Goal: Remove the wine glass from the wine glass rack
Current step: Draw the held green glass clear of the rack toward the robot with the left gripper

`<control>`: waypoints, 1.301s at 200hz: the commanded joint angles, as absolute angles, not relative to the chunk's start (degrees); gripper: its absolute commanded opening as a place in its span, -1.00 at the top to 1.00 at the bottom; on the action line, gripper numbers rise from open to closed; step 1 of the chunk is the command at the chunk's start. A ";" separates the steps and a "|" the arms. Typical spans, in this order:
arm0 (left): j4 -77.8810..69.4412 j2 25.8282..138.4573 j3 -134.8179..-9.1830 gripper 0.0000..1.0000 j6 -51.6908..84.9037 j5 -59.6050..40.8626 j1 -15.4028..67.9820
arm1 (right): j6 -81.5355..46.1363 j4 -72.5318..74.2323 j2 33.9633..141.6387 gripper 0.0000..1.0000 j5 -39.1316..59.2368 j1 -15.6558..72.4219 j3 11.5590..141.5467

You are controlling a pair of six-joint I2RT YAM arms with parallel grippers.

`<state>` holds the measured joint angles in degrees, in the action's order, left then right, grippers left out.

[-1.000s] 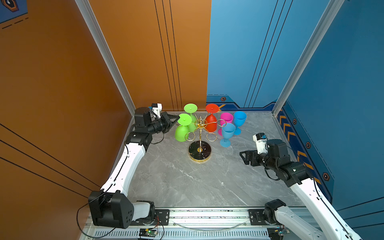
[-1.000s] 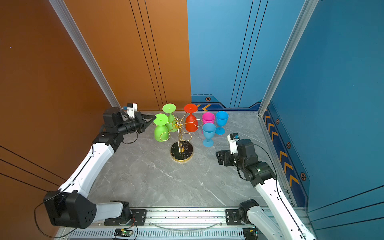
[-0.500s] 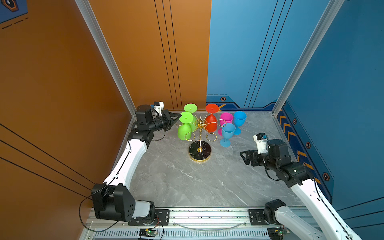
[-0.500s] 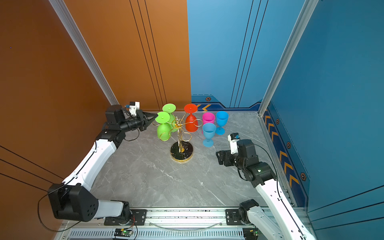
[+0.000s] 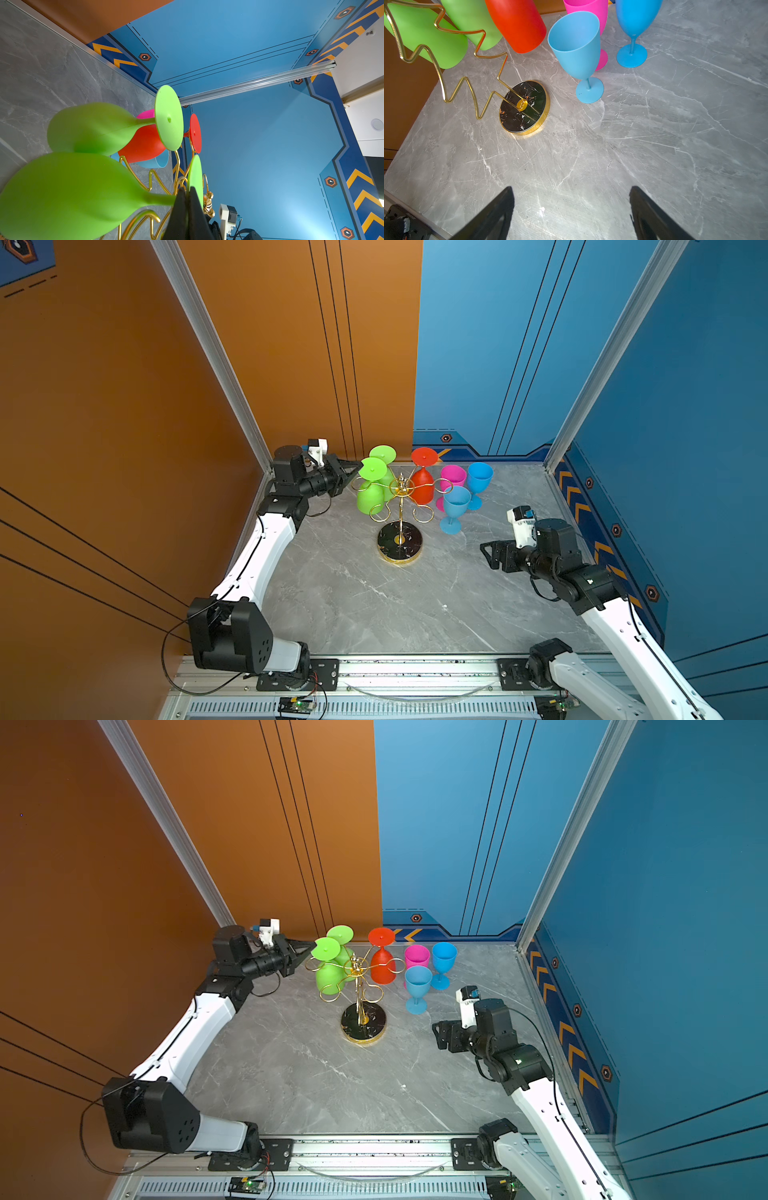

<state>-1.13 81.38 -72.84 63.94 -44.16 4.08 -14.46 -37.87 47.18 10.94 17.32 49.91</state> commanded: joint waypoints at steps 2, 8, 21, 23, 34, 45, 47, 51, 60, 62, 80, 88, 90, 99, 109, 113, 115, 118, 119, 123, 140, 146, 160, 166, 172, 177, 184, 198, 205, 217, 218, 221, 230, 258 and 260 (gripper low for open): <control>-3.99 81.91 -74.12 1.00 64.41 -44.68 3.34 | -15.29 -36.98 46.32 -0.76 11.08 17.05 49.26; -4.04 81.91 -74.10 1.00 64.35 -44.50 3.22 | -15.29 -37.01 46.32 -0.76 11.10 17.06 49.27; -4.04 81.91 -74.00 1.00 64.29 -44.17 2.99 | -15.29 -37.00 46.34 -0.76 11.07 17.05 49.29; -4.00 81.91 -74.00 1.00 64.26 -44.13 2.92 | -15.29 -37.00 46.32 -0.76 11.07 17.09 49.24; -4.04 81.84 -73.93 1.00 64.25 -43.85 2.66 | -15.29 -36.92 46.42 -0.76 11.08 17.05 49.22; -4.00 81.74 -73.94 1.00 64.15 -43.39 2.32 | -15.34 -36.90 46.56 -0.76 11.08 17.05 49.22; -4.03 81.74 -73.92 1.00 64.09 -43.30 2.29 | -15.30 -36.91 46.53 -0.76 11.07 17.05 49.22; -4.04 81.66 -73.92 1.00 64.00 -43.14 2.22 | -15.38 -36.91 46.57 -0.76 11.16 17.06 49.18; -4.04 81.56 -73.80 1.00 63.73 -42.69 2.02 | -15.38 -36.75 46.49 -0.76 11.17 17.05 49.09; -4.02 81.47 -73.75 1.00 63.72 -42.58 1.91 | -15.45 -36.74 46.54 -0.76 11.16 17.05 49.05; -4.03 81.15 -73.17 1.00 63.48 -42.06 1.37 | -15.48 -36.74 46.61 -0.77 11.16 17.08 49.04; -4.04 80.97 -72.77 1.00 63.39 -41.94 1.13 | -15.47 -36.74 46.58 -0.77 11.16 17.05 49.02; -4.04 80.89 -72.71 1.00 63.33 -41.86 1.03 | -15.47 -36.74 46.63 -0.77 11.16 17.05 49.04; -4.04 80.62 -72.32 1.00 63.20 -41.84 0.81 | -15.47 -36.74 46.60 -0.76 11.16 17.05 49.04; -3.60 80.26 -72.12 1.00 62.89 -41.60 0.53 | -15.52 -36.66 46.58 -0.77 11.17 17.06 49.04; -3.22 80.05 -72.10 1.00 62.65 -41.48 0.38 | -15.49 -36.62 46.58 -0.76 11.21 17.05 49.00; -3.00 79.91 -72.12 1.00 62.51 -41.40 0.36 | -15.48 -36.58 46.58 -0.77 11.26 17.05 48.97; -2.59 79.85 -72.09 1.00 62.23 -41.09 0.29 | -15.47 -36.56 46.58 -0.77 11.25 17.05 48.91; -2.48 79.83 -72.08 1.00 62.14 -41.07 0.28 | -15.51 -36.56 46.63 -0.76 11.25 17.05 48.93; -1.89 79.61 -72.15 1.00 61.70 -40.78 0.16 | -15.55 -36.56 46.67 -0.76 11.32 17.05 48.96; 1.05 78.73 -72.66 1.00 59.49 -39.49 -0.13 | -15.63 -36.39 46.77 -0.77 11.65 17.05 48.78; 2.34 78.47 -72.84 1.00 58.74 -38.98 -0.24 | -15.64 -36.39 46.70 -0.77 11.65 17.05 48.74; 4.60 77.51 -73.12 1.00 57.14 -37.56 -0.59 | -15.64 -36.39 46.67 -0.77 11.61 17.05 48.69; 5.34 77.08 -73.13 1.00 56.66 -37.00 -0.78 | -15.64 -36.36 46.68 -0.77 11.56 17.05 48.68; 6.11 76.71 -73.13 1.00 56.18 -36.53 -0.95 | -15.64 -36.39 46.67 -0.76 11.51 17.05 48.70; 6.68 76.31 -73.06 1.00 55.94 -36.16 -1.18 | -15.64 -36.43 46.68 -0.77 11.51 17.05 48.69; 7.63 75.77 -72.96 1.00 55.28 -35.45 -1.39 | -15.64 -36.39 46.67 -0.77 11.54 17.05 48.69; 9.64 74.42 -72.57 1.00 53.99 -33.58 -1.82 | -15.65 -36.39 46.67 -0.77 11.58 17.05 48.69; 10.24 73.68 -72.14 1.00 53.50 -32.46 -2.06 | -15.64 -36.39 46.71 -0.77 11.61 17.05 48.69; 10.28 72.11 -71.24 1.00 53.35 -31.08 -2.66 | -15.64 -36.39 46.76 -0.77 11.56 17.05 48.70; 10.28 72.00 -71.13 1.00 53.35 -31.01 -2.74 | -15.64 -36.39 46.72 -0.77 11.58 17.05 48.69; 10.26 71.68 -70.95 1.00 53.35 -30.87 -2.87 | -15.67 -36.39 46.73 -0.77 11.60 17.05 48.69; 12.17 70.83 -70.43 1.00 53.22 -30.61 -3.37 | -15.64 -36.39 46.67 -0.77 11.60 17.09 48.69; 13.96 68.20 -68.74 1.00 52.40 -29.41 -4.48 | -15.64 -36.30 46.80 -0.77 11.65 17.09 48.63; 14.04 68.00 -68.60 1.00 52.25 -29.30 -4.55 | -15.64 -36.34 46.77 -0.77 11.64 17.08 48.61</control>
